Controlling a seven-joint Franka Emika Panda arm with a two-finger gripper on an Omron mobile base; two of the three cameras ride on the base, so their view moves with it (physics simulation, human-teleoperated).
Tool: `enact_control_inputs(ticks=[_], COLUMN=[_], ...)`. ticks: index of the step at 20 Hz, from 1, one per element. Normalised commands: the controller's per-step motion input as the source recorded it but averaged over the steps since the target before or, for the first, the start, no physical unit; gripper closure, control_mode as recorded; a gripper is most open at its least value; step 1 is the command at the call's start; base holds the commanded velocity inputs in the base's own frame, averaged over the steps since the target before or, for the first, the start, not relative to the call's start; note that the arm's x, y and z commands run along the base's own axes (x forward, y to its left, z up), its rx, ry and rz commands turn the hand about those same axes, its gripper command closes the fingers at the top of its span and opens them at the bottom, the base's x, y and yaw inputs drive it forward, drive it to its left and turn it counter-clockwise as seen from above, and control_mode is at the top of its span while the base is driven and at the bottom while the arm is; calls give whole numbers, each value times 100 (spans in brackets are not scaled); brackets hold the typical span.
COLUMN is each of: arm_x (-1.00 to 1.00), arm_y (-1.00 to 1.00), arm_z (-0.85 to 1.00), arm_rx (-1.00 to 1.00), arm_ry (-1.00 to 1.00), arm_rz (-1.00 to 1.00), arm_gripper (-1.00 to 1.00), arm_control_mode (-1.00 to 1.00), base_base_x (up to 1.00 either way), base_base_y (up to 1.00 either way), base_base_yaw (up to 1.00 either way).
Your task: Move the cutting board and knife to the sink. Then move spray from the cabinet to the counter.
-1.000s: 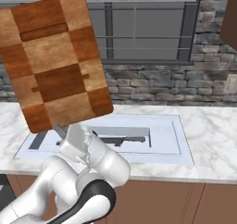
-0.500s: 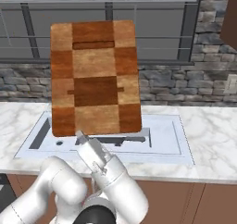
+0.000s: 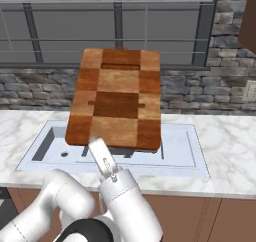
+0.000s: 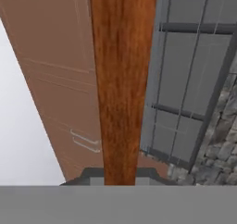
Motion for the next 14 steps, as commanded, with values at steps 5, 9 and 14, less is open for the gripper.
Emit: enact_control_inputs(ticks=[5,9,14], arm_x=[1,0,0], arm_y=[3,4,1], arm_z=[0,0,0], arm_rx=[-3,-5,-3], arm_ry=[35,21,20], arm_rz=[12,8,11], arm_gripper=[100,100,100], arm_control_mode=[-100,-100,-100], base_base_x=[0,0,0], base_base_y=[0,0,0], base_base_yaw=[0,0,0])
